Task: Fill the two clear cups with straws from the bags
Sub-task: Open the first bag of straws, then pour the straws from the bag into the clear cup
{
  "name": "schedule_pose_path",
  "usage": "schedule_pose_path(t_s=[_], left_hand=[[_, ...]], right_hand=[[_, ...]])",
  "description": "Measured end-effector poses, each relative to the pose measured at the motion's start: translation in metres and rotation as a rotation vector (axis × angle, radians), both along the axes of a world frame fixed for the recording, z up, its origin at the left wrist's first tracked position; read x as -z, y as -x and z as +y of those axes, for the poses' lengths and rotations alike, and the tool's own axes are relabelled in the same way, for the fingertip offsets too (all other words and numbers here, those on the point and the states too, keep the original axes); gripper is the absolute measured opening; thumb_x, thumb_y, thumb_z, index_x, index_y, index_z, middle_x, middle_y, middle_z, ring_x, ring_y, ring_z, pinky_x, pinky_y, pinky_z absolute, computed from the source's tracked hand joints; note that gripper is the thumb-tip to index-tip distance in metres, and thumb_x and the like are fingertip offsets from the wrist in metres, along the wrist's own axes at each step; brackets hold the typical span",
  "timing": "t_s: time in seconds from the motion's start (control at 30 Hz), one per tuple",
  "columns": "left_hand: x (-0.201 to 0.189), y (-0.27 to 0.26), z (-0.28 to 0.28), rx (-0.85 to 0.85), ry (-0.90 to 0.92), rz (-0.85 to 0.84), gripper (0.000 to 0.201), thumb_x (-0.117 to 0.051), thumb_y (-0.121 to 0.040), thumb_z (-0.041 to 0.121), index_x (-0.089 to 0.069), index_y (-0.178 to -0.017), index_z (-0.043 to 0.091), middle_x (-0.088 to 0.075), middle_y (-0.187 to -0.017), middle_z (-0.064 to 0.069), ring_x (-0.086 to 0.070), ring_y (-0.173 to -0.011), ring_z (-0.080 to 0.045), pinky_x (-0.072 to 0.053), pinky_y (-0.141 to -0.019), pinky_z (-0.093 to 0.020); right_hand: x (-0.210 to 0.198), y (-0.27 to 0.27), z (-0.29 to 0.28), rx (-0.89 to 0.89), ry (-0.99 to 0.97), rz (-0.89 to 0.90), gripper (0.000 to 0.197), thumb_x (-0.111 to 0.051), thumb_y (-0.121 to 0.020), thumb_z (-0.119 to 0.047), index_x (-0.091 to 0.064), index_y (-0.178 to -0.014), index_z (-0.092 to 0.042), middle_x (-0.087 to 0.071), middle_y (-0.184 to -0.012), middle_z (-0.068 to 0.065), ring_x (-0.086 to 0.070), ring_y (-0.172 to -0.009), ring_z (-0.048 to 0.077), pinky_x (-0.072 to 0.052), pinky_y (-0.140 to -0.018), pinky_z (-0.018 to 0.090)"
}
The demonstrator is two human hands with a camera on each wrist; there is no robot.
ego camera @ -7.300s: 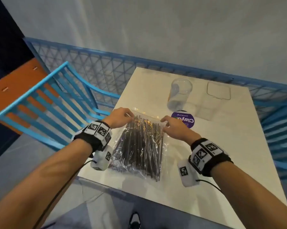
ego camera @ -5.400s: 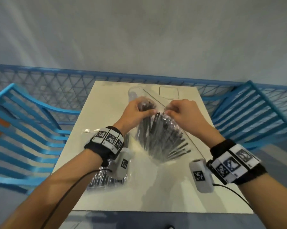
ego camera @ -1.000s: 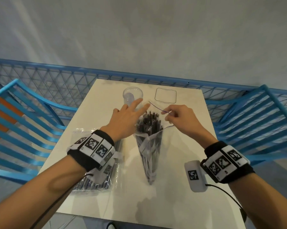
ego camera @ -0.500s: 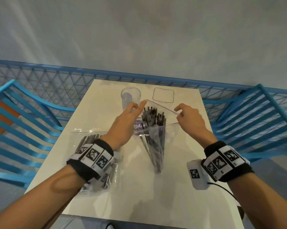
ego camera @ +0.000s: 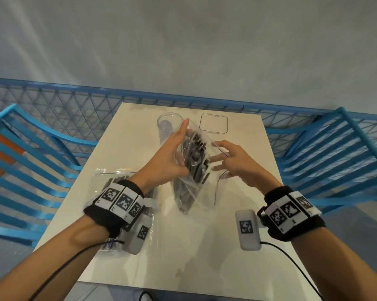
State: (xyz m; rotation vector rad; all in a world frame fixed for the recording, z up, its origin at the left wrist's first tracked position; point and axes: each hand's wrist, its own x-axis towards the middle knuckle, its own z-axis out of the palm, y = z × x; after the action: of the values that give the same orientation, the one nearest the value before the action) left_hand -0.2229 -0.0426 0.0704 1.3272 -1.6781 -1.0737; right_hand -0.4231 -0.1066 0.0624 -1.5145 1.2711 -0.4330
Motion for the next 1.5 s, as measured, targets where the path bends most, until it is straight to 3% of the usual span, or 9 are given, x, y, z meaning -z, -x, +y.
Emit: schedule_pose_path(t_s=[0.13,0.27,0.37,0.57,0.8,0.97,1.13,1.3,1.5], left_hand=[[0.027,-0.014,0.0,-0.02,-0.151,-0.147,0.125,-0.081,-0.064,0.001,-0.003,-0.145,0.053,-0.027,-0.131,0.001,-0.045,-0.077,-0.008,-0.047,-0.064,-0.01],[0.038,-0.015,0.002,0.016,-0.271,-0.093,0.127,-0.079,-0.066,-0.005,0.0,-0.143,0.056,-0.024,-0.152,0.001,-0.053,-0.064,-0.002,-0.047,-0.056,-0.014],[0.031,-0.011,0.002,-0.014,-0.272,0.102,0.125,-0.072,-0.067,-0.018,0.0,-0.148,0.047,-0.042,-0.143,-0.011,-0.045,-0.099,0.001,-0.048,-0.056,-0.013],[0.019,-0.016,-0.01,-0.058,-0.192,0.155,0.126,-0.077,-0.066,-0.01,-0.001,-0.148,0.046,-0.044,-0.138,0.001,-0.062,-0.098,0.007,-0.051,-0.072,-0.011],[0.021,-0.033,-0.014,-0.255,-0.177,-0.032,0.078,-0.062,-0.083,0.012,-0.028,-0.143,0.048,-0.061,-0.116,-0.007,-0.061,-0.068,-0.002,-0.05,-0.068,-0.022],[0.03,-0.032,-0.023,-0.335,-0.282,0.095,0.072,-0.049,-0.088,0.006,-0.022,-0.15,0.031,-0.054,-0.128,0.009,-0.057,-0.076,-0.005,-0.051,-0.061,-0.019],[0.026,-0.021,-0.035,-0.362,-0.288,0.223,0.071,-0.05,-0.088,0.004,-0.023,-0.15,0.027,-0.054,-0.131,0.005,-0.058,-0.071,-0.014,-0.058,-0.071,-0.035],[0.016,-0.018,-0.042,-0.326,-0.243,0.272,0.058,-0.057,-0.093,0.023,-0.033,-0.146,0.03,-0.054,-0.13,-0.002,-0.064,-0.084,-0.011,-0.058,-0.082,-0.034],[0.003,-0.008,-0.033,-0.298,-0.043,-0.029,0.065,-0.058,-0.089,0.043,-0.028,-0.147,0.035,-0.033,-0.15,0.007,-0.045,-0.126,-0.012,-0.038,-0.089,-0.02]], right_hand=[[0.027,-0.005,0.004,0.161,-0.074,-0.117,0.045,-0.055,-0.085,0.009,-0.05,-0.127,-0.009,-0.07,-0.083,0.014,-0.069,-0.086,0.029,-0.055,-0.078,0.049],[0.042,-0.013,0.012,0.17,-0.134,-0.233,0.047,-0.036,-0.083,0.02,-0.054,-0.12,-0.003,-0.065,-0.064,0.011,-0.067,-0.066,0.023,-0.057,-0.073,0.047],[0.037,-0.022,0.012,0.208,-0.164,-0.379,0.049,-0.035,-0.079,0.024,-0.057,-0.114,-0.002,-0.058,-0.069,0.011,-0.06,-0.063,0.023,-0.056,-0.066,0.041],[0.02,-0.025,-0.002,0.211,-0.156,-0.446,0.04,-0.051,-0.072,-0.002,-0.068,-0.104,-0.019,-0.064,-0.083,0.004,-0.06,-0.078,0.019,-0.048,-0.071,0.034],[0.017,-0.005,-0.016,0.26,0.076,-0.236,0.019,-0.057,-0.088,-0.011,-0.07,-0.103,-0.014,-0.071,-0.099,0.014,-0.068,-0.081,0.024,-0.052,-0.07,0.036],[0.028,0.014,-0.01,-0.068,-0.194,-0.339,0.102,-0.069,-0.055,-0.074,-0.026,-0.142,-0.043,-0.045,-0.137,-0.005,-0.046,-0.124,0.025,-0.037,-0.103,0.055],[0.041,0.0,0.015,-0.179,-0.058,-0.174,0.126,-0.089,-0.058,-0.029,0.001,-0.143,-0.053,-0.034,-0.146,0.008,-0.043,-0.132,0.028,-0.041,-0.105,0.044],[0.041,-0.011,0.007,0.165,0.136,-0.215,0.064,-0.059,-0.085,0.004,-0.035,-0.14,-0.018,-0.073,-0.086,0.011,-0.073,-0.076,0.027,-0.06,-0.064,0.036],[0.002,-0.021,-0.004,0.05,0.243,-0.26,0.056,-0.056,-0.088,0.0,-0.036,-0.137,-0.019,-0.074,-0.088,0.018,-0.073,-0.076,0.026,-0.061,-0.071,0.042]])
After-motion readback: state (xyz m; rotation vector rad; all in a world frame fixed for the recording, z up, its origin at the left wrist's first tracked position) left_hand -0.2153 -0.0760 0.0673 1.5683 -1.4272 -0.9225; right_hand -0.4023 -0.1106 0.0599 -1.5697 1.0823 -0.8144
